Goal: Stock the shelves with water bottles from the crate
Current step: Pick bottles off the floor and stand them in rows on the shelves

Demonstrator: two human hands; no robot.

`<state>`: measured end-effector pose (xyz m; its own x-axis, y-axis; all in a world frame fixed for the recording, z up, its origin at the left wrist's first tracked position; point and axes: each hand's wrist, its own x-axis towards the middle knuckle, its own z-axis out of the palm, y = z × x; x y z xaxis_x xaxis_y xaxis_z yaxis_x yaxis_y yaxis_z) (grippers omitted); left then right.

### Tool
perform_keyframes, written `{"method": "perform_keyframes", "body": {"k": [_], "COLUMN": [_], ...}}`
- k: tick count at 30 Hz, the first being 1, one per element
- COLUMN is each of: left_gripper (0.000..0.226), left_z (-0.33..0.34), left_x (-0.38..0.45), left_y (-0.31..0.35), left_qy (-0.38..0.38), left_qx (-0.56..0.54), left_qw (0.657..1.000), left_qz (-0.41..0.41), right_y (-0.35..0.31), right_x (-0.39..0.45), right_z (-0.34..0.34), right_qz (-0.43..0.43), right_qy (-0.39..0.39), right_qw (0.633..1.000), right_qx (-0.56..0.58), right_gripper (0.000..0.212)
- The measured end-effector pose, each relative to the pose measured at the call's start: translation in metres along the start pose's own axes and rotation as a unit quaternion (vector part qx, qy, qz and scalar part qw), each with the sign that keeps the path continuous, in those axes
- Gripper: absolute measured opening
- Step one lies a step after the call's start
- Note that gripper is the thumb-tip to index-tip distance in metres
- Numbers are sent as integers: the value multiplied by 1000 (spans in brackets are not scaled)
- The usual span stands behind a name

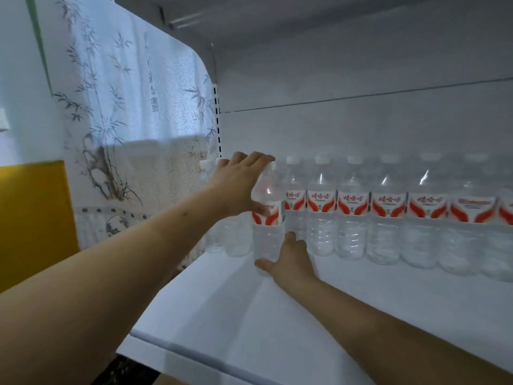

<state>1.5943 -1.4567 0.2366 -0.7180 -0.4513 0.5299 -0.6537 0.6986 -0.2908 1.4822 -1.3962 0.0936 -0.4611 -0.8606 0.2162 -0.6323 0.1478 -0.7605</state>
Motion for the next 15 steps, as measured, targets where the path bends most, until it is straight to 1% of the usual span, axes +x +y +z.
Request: {"method": "perform_keyframes", "body": {"k": [4, 7, 15], "left_gripper": [113, 115, 114], "left_z": [14, 19, 30], "left_x": [18, 25, 27], "left_y": [-9, -13, -27], "left_qy": [-3, -7, 13], "left_qx": [43, 51, 77], "left_qw": [999, 999, 997], "left_qz": [-6, -7, 14], "right_y": [0, 1, -7], "right_x": [24, 34, 48], "right_z": [10, 13, 23], "right_qz": [0, -2, 1], "right_qy": [19, 18, 22], "right_qw": [1000, 1000, 1000], "right_qx": [12, 7, -5], "right_gripper": [84, 84, 88]}}
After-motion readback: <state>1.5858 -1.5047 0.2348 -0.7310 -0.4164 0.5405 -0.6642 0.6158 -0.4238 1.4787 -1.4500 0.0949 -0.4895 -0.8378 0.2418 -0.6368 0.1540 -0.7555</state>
